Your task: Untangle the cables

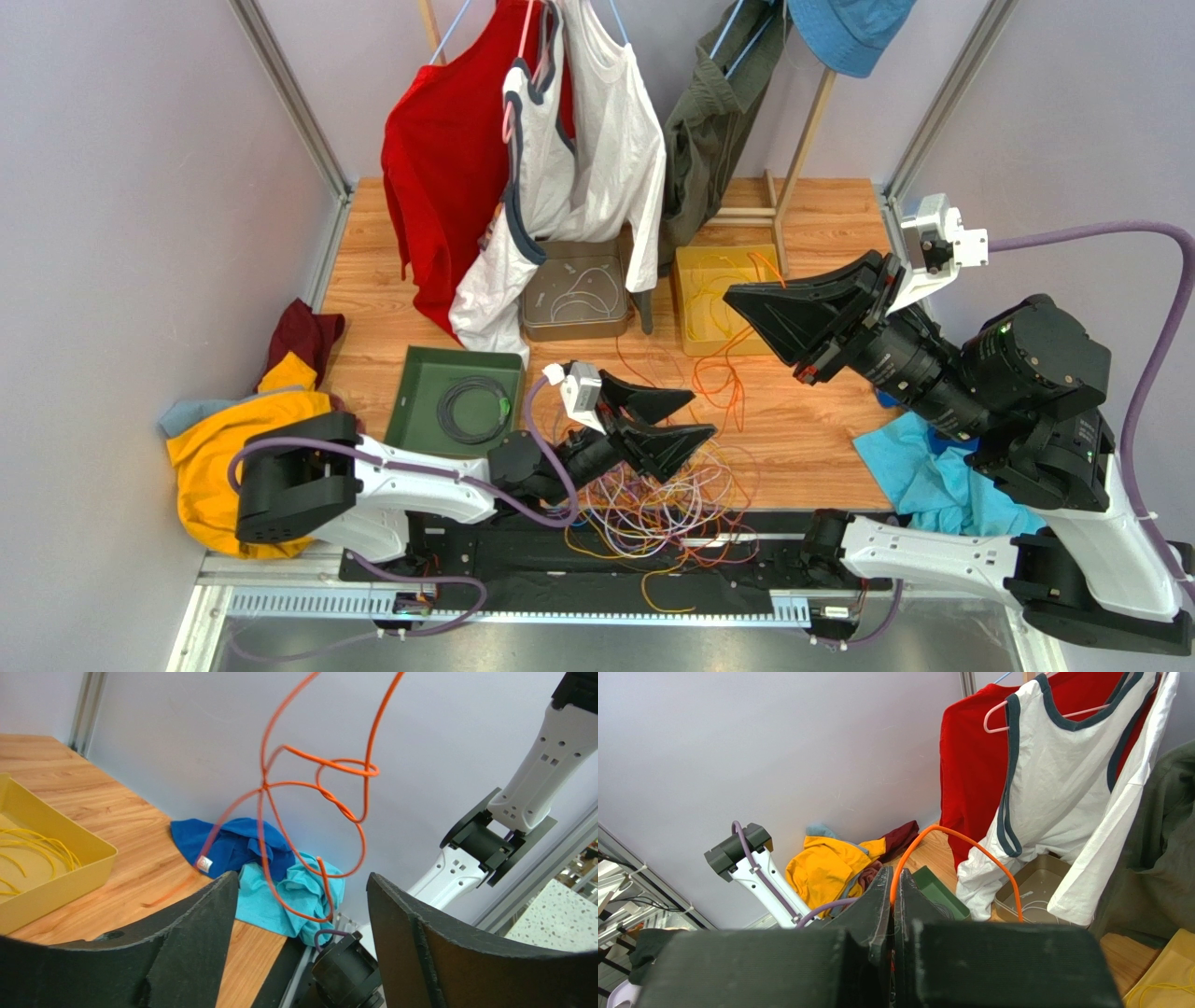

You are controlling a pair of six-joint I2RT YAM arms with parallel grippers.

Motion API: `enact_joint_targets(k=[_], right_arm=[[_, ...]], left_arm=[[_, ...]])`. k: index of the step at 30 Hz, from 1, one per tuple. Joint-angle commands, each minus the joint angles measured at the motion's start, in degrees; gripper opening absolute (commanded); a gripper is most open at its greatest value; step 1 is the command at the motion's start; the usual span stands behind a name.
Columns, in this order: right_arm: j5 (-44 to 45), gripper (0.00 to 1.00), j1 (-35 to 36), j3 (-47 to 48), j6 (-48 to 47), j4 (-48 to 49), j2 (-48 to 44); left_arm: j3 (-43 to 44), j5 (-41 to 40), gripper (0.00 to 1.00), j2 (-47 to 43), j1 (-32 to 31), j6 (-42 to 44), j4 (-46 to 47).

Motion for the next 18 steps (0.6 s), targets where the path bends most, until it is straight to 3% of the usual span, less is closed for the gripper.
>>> enact_joint_targets(k=[1,4,5,7,8,10,14,18], right_arm=[[-0.7,0.0,0.3,0.0,0.4,2.3,-0.3],[-0.8,0.0,0.3,-0.3,0.5,2.3,-0.5],[-0.7,0.0,0.3,-0.4,0.5,2.3,-0.7],[-0.8,0.0,0.3,-0.5,0.6,2.3,-0.8],[-0.7,0.0,0.3,-0.7,0.5,2.3,-1.0],[-0.5,0.0,0.3,-0.7,0.6,2.1,-1.1],[0.3,0.0,0.3,-0.7,0.1,1.5,-1.8],[0.9,0.0,0.2,0.3,-0.5,0.8,-2.2]], left_arm=[[4.2,3.5,0.72,2.4,-0.3,-1.3,4.1],[5.6,4.4,0.55,3.9,-0.3,-1.5,4.1],[5.8,4.4,0.44,4.3,-0.3,-1.5,4.1],[6.3,4.0,0.32,4.6,-0.3,-1.2,4.1],[6.2,3.2,0.13,4.4,-0.3,-1.1,4.2],[5.5,2.1,0.0,4.1,-0.3,-0.6,4.1],[2.7,-3.6,0.0,0.9,-0.3,-0.8,2.3],[-1.8,-13.8,0.0,-5.6,-0.2,-6.2,-17.2]])
